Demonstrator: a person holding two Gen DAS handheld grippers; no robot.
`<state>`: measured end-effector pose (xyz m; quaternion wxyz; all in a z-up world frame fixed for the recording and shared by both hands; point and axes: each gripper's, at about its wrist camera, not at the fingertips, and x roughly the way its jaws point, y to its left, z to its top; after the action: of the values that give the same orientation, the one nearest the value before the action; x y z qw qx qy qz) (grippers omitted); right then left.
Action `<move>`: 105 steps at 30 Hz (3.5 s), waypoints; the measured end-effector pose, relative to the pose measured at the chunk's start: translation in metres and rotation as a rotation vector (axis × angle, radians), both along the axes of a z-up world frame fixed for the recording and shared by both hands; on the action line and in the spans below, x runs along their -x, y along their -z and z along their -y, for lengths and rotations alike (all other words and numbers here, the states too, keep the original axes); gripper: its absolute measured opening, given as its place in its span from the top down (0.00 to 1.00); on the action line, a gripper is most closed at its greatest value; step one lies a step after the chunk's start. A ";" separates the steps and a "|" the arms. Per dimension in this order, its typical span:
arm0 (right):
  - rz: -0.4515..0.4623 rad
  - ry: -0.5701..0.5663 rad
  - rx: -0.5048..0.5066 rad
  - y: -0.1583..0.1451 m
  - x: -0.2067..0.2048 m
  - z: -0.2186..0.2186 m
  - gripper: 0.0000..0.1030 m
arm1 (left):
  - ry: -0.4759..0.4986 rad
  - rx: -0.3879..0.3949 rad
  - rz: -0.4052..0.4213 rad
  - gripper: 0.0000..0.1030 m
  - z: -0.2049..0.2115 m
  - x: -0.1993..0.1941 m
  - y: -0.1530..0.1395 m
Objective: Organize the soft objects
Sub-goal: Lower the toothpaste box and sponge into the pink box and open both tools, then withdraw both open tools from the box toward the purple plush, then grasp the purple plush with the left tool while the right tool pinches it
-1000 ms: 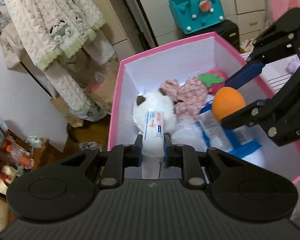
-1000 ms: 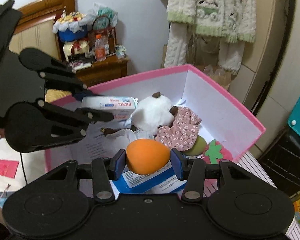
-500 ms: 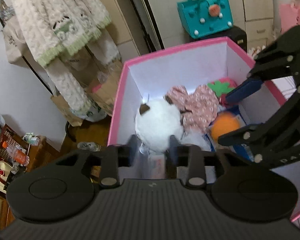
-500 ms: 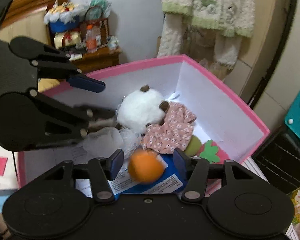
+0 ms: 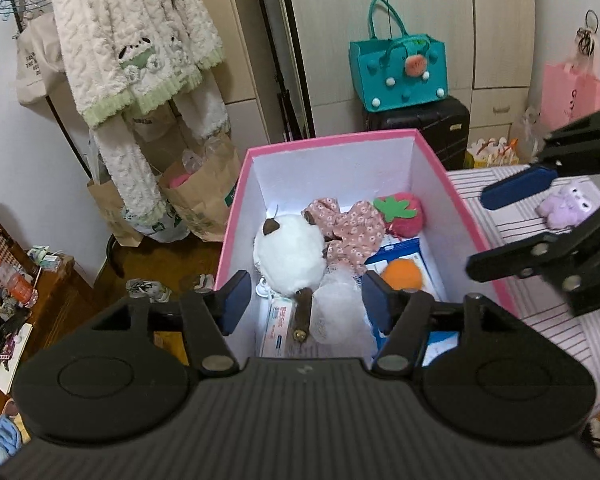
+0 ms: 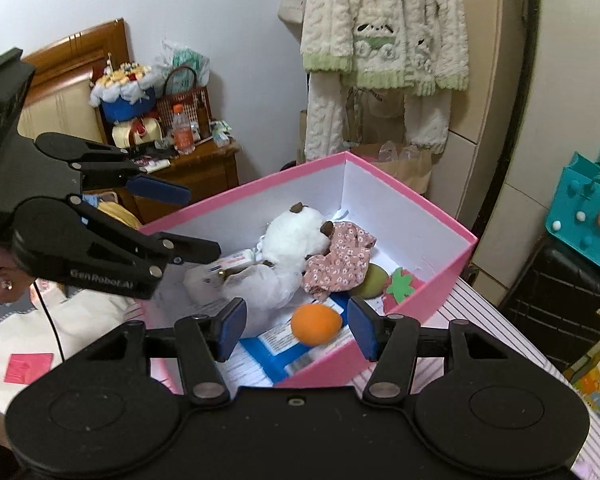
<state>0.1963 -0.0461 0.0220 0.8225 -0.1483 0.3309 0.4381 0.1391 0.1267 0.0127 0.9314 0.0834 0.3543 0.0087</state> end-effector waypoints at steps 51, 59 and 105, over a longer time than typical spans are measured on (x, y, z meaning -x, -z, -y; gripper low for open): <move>0.024 0.133 -0.080 -0.002 0.154 0.199 0.36 | 0.457 0.174 -0.298 0.32 0.186 0.084 -0.036; -0.018 0.158 -0.073 0.019 0.131 0.213 0.36 | 0.473 0.206 -0.305 0.32 0.200 0.051 -0.018; 0.056 0.319 0.031 0.147 -0.060 0.234 0.23 | 0.311 0.417 -0.216 0.31 0.259 -0.147 0.115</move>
<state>0.2560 -0.2801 -0.1250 0.8882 -0.1188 0.3339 0.2923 0.2862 -0.1323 -0.1026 0.8753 -0.0562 0.4288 -0.2164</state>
